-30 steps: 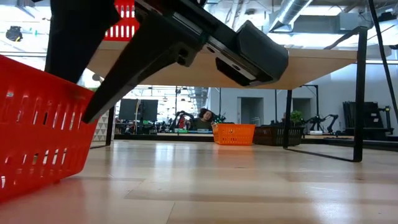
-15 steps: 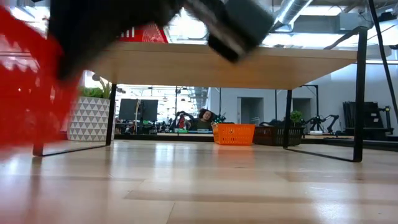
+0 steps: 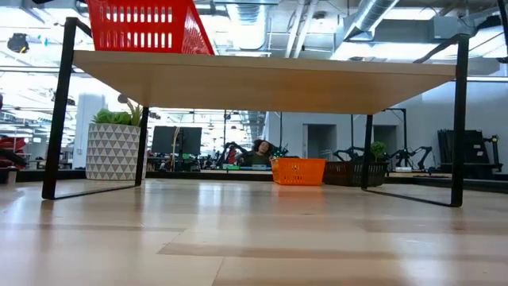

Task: Stack baskets on shelf by color
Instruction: Stack the left red bin on top of the other red bin on the shelf

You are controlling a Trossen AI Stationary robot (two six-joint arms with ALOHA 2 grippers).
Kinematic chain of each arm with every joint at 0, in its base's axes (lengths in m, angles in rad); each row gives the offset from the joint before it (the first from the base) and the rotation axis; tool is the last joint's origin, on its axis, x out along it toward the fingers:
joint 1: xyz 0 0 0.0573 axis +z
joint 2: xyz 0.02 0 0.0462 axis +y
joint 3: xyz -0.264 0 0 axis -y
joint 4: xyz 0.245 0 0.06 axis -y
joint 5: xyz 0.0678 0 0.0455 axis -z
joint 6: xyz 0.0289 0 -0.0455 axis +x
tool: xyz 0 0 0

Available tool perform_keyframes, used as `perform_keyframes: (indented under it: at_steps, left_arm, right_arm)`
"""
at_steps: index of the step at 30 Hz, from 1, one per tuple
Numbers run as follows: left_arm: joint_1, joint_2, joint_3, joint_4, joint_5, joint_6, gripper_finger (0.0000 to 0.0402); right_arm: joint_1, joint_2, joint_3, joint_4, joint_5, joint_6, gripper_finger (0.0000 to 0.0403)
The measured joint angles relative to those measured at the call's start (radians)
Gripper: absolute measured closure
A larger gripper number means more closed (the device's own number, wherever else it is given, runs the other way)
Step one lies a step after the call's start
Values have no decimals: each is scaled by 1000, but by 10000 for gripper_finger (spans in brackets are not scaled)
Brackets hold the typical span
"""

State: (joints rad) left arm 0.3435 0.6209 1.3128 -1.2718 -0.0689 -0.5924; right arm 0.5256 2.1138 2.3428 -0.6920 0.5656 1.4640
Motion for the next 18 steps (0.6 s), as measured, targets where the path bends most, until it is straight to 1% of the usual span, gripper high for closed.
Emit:
perform_keyframes:
  at_steps: [2,4,6,9,11,13,16,18]
  left_arm:
    - [0,-1,0,-1,0,-2,152]
    - [0,0,0,-5,0,-4,152]
    - [0,0,0,-5,0,-5,152]
    - [0,0,0,-5,-1,-6,152]
    - [0,0,0,-6,-9,-6,152]
    - [0,0,0,-14,-20,-6,152]
    - [0,0,0,-32,-25,-6,152]
    - [0,0,0,-40,-25,-6,152]
  right_arm:
    - [-24,-51,0,-83,59,-34,392]
    - [-59,-91,0,-137,96,-65,392]
    - [-101,-117,0,-190,113,-84,392]
    - [-169,-126,-1,-223,112,-111,392]
    - [-211,-116,-3,-230,93,-116,392]
    - [-248,-109,-4,-246,52,-128,392]
    - [-290,-80,-3,-244,-7,-129,392]
    - [-302,-66,-10,-289,-39,-129,392]
